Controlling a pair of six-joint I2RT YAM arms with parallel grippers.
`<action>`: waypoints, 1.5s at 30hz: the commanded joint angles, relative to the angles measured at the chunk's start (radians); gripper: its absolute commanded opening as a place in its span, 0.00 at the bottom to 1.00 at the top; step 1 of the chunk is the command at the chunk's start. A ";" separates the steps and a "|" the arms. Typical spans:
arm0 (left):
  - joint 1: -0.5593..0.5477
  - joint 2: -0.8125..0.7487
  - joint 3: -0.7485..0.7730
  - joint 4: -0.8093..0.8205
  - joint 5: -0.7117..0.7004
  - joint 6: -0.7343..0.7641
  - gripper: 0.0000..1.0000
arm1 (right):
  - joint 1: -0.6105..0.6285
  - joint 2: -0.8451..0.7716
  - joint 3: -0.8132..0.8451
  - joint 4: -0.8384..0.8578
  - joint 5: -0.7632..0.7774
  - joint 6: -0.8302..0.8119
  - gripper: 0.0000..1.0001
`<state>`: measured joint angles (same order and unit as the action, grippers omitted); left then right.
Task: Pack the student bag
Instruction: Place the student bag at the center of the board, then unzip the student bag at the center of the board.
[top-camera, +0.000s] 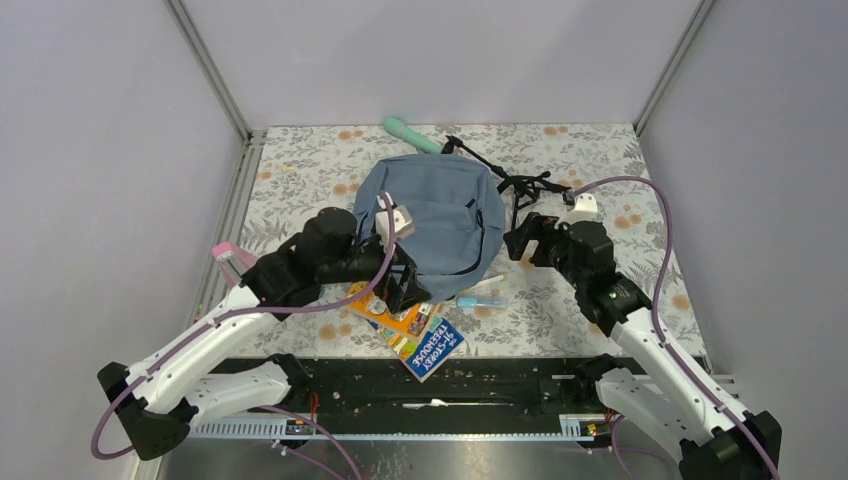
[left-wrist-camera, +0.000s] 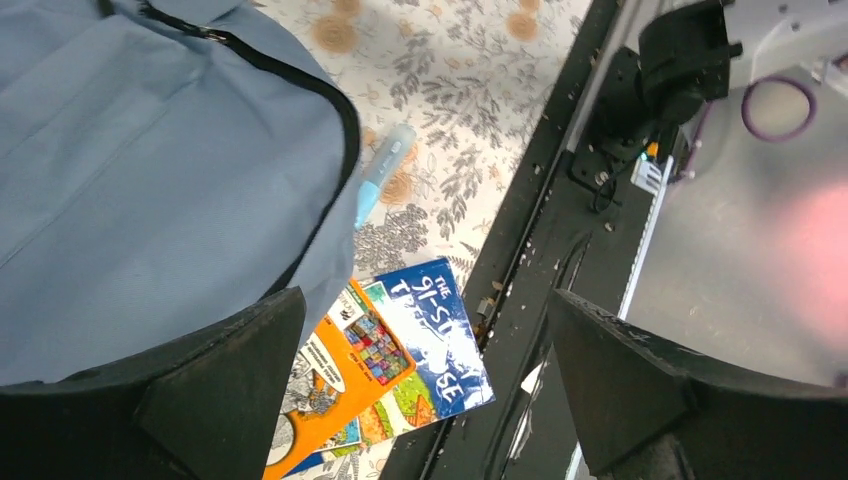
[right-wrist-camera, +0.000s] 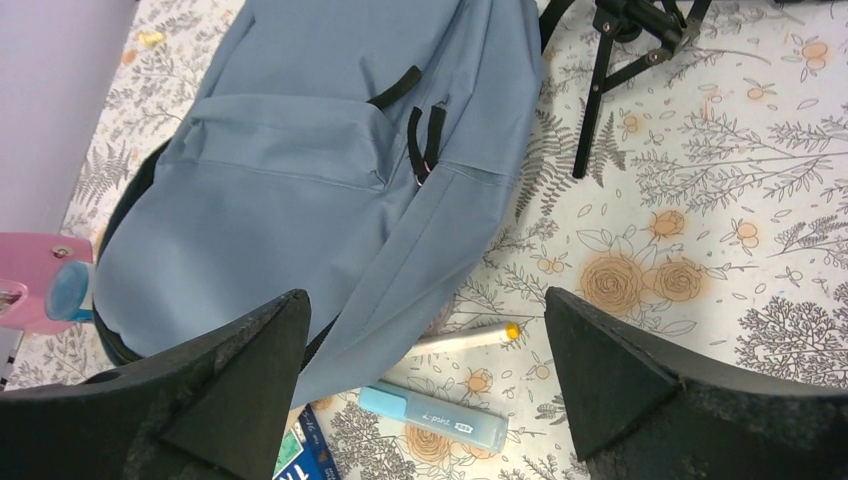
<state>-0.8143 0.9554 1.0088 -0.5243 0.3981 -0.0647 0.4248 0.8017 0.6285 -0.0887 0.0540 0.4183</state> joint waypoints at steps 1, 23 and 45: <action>0.092 0.043 0.103 -0.033 -0.024 -0.088 0.99 | 0.005 0.032 0.047 -0.009 0.008 -0.012 0.92; 0.632 0.357 0.043 -0.039 -0.125 -0.182 0.85 | 0.077 0.646 0.504 -0.159 0.006 -0.142 0.56; 0.632 0.474 0.053 -0.056 -0.094 -0.175 0.62 | 0.108 1.013 0.780 -0.289 0.075 -0.199 0.37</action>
<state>-0.1844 1.4265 1.0161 -0.5941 0.2848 -0.2504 0.5186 1.7885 1.3594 -0.3580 0.0738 0.2478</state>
